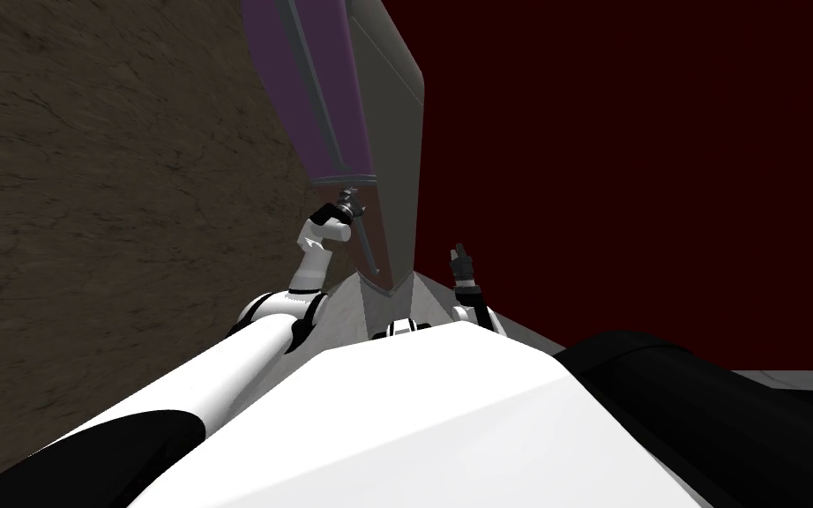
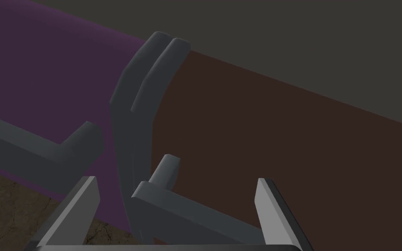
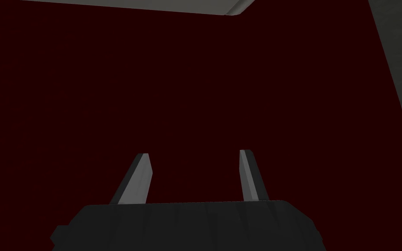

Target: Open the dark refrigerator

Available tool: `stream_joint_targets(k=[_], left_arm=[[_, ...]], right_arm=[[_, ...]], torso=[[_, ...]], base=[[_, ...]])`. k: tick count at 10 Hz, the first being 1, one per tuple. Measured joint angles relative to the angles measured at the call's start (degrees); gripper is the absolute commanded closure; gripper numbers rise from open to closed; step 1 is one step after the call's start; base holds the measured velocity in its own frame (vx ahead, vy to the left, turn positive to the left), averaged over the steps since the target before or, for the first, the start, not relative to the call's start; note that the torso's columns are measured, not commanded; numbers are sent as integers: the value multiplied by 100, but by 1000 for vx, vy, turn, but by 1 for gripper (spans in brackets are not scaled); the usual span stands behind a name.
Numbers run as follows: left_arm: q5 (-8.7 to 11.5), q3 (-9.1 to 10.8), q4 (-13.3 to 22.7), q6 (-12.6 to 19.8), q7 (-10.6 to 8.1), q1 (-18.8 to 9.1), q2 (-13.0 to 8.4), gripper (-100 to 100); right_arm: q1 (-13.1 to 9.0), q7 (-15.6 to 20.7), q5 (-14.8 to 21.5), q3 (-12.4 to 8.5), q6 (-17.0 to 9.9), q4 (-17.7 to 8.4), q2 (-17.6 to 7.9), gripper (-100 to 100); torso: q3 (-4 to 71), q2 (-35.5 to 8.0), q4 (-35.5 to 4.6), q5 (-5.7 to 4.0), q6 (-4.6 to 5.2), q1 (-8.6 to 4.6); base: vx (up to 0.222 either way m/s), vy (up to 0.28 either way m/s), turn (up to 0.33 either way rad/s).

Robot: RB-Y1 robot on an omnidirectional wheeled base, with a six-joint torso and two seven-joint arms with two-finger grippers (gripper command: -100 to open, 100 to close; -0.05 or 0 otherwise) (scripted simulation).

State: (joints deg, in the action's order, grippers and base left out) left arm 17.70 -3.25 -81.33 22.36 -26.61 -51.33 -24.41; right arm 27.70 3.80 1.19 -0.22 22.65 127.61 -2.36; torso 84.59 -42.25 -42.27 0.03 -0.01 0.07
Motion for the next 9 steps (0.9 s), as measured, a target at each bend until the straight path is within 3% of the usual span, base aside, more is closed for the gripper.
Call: stream_joint_targets(k=[9], left_arm=[[232,133,1489,1116,-372,-1492,-250,-100]], right_arm=[[0,0,0,0,0,0,0,0]], torso=[[-3,-4,-1,-2,1,-5]], base=[[-2,-14,2]])
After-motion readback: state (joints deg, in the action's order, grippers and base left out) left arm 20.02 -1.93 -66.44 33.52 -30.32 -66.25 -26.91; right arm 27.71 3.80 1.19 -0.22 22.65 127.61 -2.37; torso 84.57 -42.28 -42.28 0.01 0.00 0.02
